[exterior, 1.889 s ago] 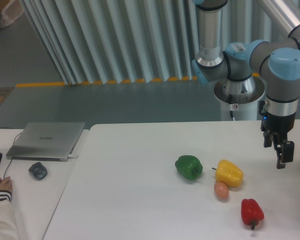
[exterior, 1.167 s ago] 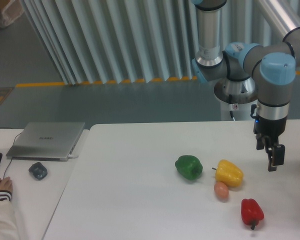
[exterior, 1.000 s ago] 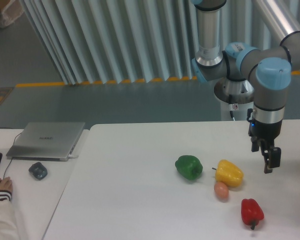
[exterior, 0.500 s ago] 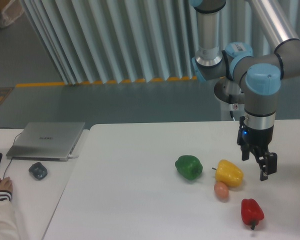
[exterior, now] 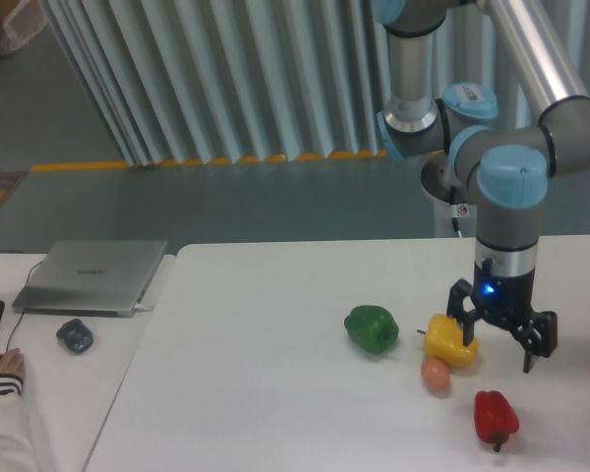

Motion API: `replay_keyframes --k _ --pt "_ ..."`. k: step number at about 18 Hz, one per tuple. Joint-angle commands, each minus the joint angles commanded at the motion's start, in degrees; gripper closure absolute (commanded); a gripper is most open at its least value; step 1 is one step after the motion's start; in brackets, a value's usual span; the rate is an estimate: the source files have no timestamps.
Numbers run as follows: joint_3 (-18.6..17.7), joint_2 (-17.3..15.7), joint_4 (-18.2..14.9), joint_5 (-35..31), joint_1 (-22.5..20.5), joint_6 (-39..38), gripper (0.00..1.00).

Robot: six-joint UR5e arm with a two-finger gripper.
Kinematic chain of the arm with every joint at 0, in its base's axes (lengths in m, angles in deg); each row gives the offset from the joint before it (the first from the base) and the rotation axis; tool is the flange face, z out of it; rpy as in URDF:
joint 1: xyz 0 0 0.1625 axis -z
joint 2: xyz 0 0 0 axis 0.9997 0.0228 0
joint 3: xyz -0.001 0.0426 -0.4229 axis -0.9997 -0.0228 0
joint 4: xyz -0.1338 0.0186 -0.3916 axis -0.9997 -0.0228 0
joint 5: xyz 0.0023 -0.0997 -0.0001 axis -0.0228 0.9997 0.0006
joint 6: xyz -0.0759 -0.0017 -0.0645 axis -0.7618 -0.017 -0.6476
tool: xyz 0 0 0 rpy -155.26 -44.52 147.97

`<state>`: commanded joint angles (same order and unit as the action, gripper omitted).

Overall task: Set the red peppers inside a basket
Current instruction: 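Move the open gripper down toward the red bell pepper, then lower the gripper around the red bell pepper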

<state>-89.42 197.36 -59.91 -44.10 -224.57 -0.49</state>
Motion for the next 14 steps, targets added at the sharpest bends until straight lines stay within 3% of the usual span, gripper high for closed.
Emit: replay_keyframes --k 5,14 --pt "0.18 1.32 0.44 -0.09 0.17 -4.32 0.00" --pt "0.27 3.17 0.35 -0.53 2.37 -3.54 0.00"
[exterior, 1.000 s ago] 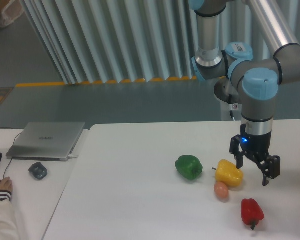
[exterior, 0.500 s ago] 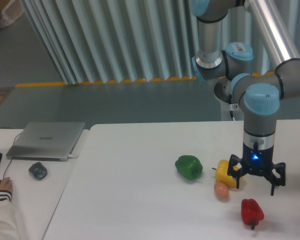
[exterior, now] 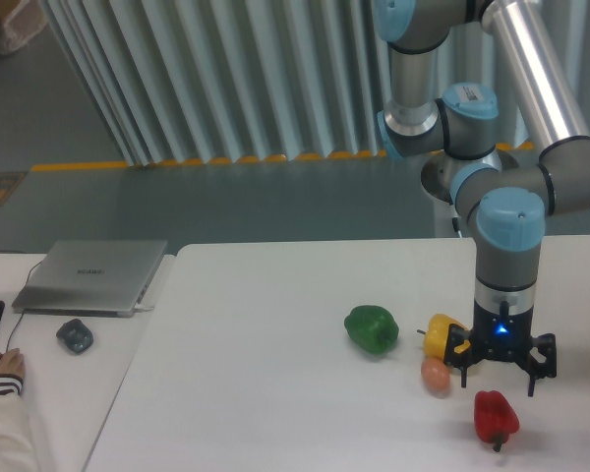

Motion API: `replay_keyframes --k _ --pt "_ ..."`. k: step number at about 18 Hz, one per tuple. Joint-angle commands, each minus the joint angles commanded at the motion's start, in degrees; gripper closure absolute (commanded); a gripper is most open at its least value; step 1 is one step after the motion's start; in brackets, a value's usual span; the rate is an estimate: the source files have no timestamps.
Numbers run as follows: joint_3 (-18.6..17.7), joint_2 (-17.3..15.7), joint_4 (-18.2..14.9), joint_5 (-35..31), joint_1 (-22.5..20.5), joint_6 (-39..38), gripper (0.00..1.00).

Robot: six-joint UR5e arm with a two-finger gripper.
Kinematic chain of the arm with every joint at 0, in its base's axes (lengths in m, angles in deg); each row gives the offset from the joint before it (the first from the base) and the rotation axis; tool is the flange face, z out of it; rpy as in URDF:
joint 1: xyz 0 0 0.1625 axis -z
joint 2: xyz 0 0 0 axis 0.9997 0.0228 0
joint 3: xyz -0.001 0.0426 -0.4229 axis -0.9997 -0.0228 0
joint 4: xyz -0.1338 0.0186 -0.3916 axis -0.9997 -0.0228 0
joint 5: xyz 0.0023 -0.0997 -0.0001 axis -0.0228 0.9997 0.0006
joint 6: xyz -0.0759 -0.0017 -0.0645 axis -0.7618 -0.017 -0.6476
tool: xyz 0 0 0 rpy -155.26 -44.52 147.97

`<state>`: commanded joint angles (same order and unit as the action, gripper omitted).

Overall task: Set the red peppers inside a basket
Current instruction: 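Lower the gripper around the red bell pepper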

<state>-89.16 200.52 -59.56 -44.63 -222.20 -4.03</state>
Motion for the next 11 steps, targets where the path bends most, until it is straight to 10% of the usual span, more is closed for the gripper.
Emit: replay_keyframes --k 11 --pt "1.32 1.32 0.09 -0.17 0.18 1.67 0.00"
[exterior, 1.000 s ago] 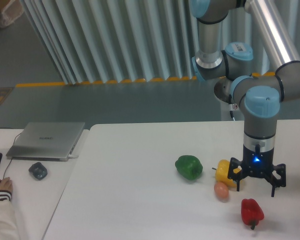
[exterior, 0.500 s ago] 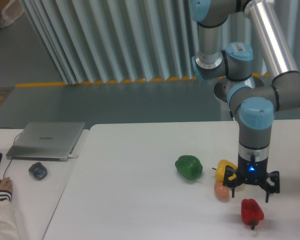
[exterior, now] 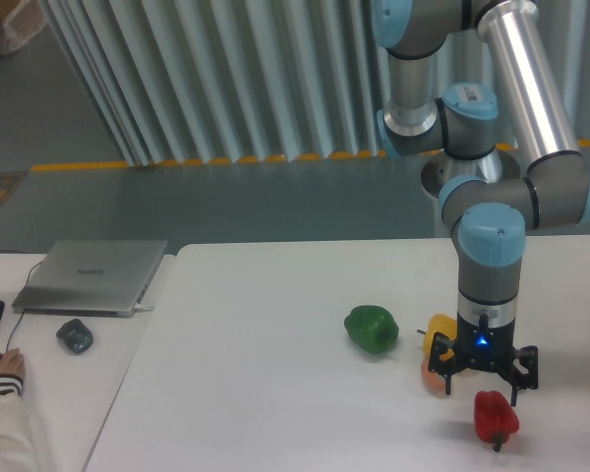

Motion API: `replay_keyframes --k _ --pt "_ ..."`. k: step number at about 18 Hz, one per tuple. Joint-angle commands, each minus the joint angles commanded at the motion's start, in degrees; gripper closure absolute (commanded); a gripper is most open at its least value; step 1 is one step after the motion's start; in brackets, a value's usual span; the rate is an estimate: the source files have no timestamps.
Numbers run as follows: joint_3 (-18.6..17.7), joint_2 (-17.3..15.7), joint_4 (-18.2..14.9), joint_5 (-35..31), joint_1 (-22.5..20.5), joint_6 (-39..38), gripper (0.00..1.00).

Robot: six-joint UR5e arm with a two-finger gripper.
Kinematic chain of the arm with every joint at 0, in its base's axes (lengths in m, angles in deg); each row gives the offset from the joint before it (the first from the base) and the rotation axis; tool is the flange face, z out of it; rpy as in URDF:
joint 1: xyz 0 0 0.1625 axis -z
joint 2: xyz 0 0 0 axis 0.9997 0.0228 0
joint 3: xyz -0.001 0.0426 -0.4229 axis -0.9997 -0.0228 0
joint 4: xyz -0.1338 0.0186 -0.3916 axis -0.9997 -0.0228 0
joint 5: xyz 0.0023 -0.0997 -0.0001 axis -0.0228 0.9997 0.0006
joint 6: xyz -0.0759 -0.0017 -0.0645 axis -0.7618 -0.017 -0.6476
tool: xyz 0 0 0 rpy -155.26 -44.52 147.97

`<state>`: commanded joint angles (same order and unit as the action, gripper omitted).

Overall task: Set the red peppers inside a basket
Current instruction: 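Lower the gripper around the red bell pepper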

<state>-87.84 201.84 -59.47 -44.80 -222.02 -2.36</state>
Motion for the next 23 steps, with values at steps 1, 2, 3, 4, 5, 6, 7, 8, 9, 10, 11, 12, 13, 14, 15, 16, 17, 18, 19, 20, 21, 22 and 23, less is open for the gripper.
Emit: replay_keyframes --k 1,2,3,4,5,6,7,8,9,10,11,12,13,14,15,16,17,18,19,20,21,22,23 --pt "0.17 0.35 0.00 0.00 -0.09 0.18 0.00" --pt "0.35 0.70 0.00 -0.09 -0.18 0.44 0.00" --pt "0.35 0.88 0.00 -0.18 -0.44 0.88 0.00" --pt "0.35 0.97 0.00 -0.26 -0.70 1.23 0.00" --pt "0.35 1.06 0.00 -0.18 -1.05 1.50 0.00" --pt "0.53 1.23 0.00 -0.26 -1.40 1.85 0.00" --pt "0.62 1.23 0.00 -0.26 -1.41 1.94 0.00" --pt "0.62 1.32 0.00 -0.26 -1.41 1.85 0.00" --pt "0.62 1.41 0.00 -0.26 -1.41 1.85 0.00" --pt "0.62 1.58 0.00 -0.26 -1.41 1.85 0.00" --pt "0.62 1.67 0.00 -0.26 -1.32 1.68 0.00" --pt "0.62 1.67 0.00 -0.26 -1.32 1.67 0.00" --pt "0.62 1.85 0.00 -0.26 -1.23 1.59 0.00" --pt "0.62 2.02 0.00 -0.26 -1.23 1.67 0.00" --pt "0.62 2.02 0.00 -0.26 -1.14 1.85 0.00" --pt "0.53 2.11 0.00 -0.26 -1.06 1.94 0.00" --pt "0.53 2.20 0.00 -0.26 -0.97 1.94 0.00" --pt "0.62 2.46 0.00 -0.26 -0.97 1.94 0.00" --pt "0.62 2.55 0.00 -0.26 -0.88 2.03 0.00" --pt "0.62 2.55 0.00 -0.26 -0.88 2.20 0.00" --pt "0.62 2.55 0.00 -0.26 -0.88 2.20 0.00" --pt "0.62 2.64 0.00 -0.26 -0.88 2.29 0.00" --pt "0.62 2.73 0.00 -0.26 -0.88 2.29 0.00"
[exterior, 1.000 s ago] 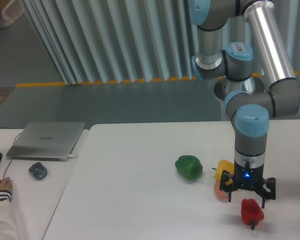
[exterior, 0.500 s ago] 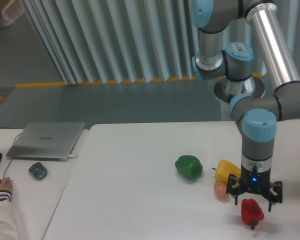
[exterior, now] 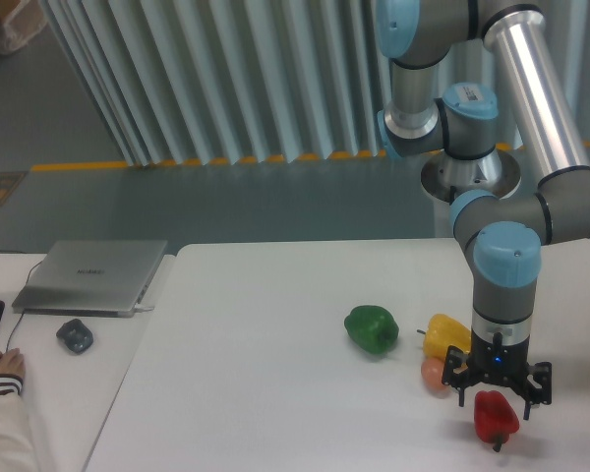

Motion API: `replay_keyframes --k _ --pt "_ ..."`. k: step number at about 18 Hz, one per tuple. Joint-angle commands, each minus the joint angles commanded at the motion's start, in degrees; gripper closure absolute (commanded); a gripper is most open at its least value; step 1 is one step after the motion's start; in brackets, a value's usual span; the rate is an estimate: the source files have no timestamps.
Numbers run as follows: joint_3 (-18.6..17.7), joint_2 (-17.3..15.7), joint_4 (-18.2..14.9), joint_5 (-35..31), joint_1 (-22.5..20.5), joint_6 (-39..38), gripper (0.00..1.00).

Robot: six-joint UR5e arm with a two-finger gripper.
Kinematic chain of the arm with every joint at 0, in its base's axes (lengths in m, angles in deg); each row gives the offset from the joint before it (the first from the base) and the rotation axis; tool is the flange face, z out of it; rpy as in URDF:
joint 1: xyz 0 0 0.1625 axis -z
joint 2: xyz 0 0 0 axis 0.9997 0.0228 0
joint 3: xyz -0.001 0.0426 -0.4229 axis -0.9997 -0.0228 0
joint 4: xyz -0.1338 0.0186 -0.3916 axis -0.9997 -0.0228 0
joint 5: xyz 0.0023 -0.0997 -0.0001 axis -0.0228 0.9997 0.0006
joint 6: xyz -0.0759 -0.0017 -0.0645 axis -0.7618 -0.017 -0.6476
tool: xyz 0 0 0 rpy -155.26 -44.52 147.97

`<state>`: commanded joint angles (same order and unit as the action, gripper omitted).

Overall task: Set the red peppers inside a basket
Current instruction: 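Lower the gripper around the red bell pepper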

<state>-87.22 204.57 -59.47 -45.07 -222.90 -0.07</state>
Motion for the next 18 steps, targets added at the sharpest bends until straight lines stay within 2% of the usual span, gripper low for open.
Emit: replay_keyframes --k 10,11,12,18 --pt "-0.35 0.27 0.00 -1.05 0.35 1.05 0.00" --pt "-0.26 0.35 0.00 -1.58 0.53 1.05 0.02" --pt "-0.35 0.35 0.00 -1.67 0.61 1.05 0.08" --pt "-0.09 0.62 0.00 -1.76 1.23 1.05 0.15"
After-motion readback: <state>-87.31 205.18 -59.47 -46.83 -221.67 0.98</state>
